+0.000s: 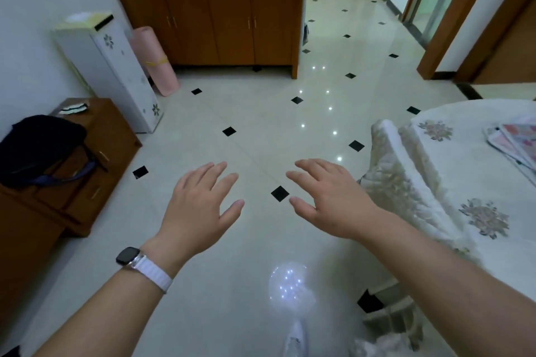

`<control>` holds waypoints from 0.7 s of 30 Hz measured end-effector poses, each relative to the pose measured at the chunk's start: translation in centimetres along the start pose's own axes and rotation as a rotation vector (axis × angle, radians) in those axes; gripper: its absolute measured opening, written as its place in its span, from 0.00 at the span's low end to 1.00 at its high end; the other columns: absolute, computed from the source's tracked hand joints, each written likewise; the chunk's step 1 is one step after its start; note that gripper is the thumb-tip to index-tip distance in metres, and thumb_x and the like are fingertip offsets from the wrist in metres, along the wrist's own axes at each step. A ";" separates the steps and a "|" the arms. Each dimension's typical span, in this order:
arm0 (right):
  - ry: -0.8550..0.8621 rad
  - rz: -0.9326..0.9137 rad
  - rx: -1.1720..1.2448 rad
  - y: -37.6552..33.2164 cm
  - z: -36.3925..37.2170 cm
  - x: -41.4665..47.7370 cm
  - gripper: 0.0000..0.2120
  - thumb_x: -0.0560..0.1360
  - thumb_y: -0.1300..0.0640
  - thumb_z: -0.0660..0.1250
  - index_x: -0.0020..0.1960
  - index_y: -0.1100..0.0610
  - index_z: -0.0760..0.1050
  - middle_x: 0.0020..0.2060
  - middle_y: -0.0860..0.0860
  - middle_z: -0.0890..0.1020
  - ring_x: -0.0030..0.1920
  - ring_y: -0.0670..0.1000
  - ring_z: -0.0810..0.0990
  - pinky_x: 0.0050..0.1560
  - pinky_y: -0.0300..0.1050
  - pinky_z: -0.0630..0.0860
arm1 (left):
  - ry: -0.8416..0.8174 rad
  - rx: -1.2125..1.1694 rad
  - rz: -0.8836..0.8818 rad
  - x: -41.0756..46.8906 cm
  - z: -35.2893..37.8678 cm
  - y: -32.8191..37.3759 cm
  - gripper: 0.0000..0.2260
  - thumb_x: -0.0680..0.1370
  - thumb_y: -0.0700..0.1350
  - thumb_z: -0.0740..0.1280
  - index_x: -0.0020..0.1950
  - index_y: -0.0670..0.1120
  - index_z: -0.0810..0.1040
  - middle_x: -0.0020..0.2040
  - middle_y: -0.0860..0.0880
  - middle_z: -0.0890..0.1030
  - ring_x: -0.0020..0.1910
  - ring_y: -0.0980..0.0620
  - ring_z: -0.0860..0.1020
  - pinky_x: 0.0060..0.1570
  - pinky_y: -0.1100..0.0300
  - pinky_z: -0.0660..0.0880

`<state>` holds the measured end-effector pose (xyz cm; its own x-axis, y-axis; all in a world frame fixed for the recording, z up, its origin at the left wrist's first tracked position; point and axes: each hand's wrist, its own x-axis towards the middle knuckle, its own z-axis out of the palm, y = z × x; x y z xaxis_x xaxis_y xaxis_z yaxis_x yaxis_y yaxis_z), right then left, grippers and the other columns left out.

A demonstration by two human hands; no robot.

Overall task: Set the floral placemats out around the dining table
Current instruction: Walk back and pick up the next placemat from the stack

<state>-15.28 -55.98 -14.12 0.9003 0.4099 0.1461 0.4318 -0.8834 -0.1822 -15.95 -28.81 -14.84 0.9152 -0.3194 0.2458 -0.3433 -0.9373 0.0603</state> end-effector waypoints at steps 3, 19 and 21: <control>-0.002 0.027 -0.035 3.4 -1.4 4.0 0.26 0.76 0.40 0.56 0.67 0.52 0.75 0.66 0.54 0.77 0.66 0.58 0.74 0.65 0.54 0.69 | 0.030 -0.009 0.034 5.7 0.4 -0.6 0.24 0.77 0.59 0.59 0.65 0.46 0.78 0.68 0.43 0.76 0.68 0.40 0.72 0.65 0.43 0.67; -0.059 0.310 -0.106 13.1 1.3 20.4 0.27 0.77 0.39 0.52 0.69 0.51 0.73 0.68 0.53 0.75 0.68 0.57 0.72 0.67 0.55 0.66 | 0.031 -0.147 0.290 29.0 10.0 -8.5 0.22 0.77 0.58 0.59 0.63 0.47 0.79 0.66 0.44 0.77 0.67 0.41 0.73 0.66 0.41 0.65; -0.056 0.369 -0.115 13.7 1.6 23.1 0.27 0.77 0.39 0.52 0.68 0.51 0.74 0.68 0.53 0.76 0.68 0.57 0.72 0.67 0.55 0.66 | 0.022 -0.177 0.335 32.8 10.9 -10.0 0.22 0.78 0.58 0.58 0.64 0.48 0.78 0.67 0.44 0.77 0.68 0.42 0.72 0.68 0.40 0.64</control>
<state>11.52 -58.24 -14.75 0.9969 0.0688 0.0370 0.0722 -0.9922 -0.1016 19.80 -31.43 -17.88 0.7418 -0.5993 0.3010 -0.6558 -0.7421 0.1387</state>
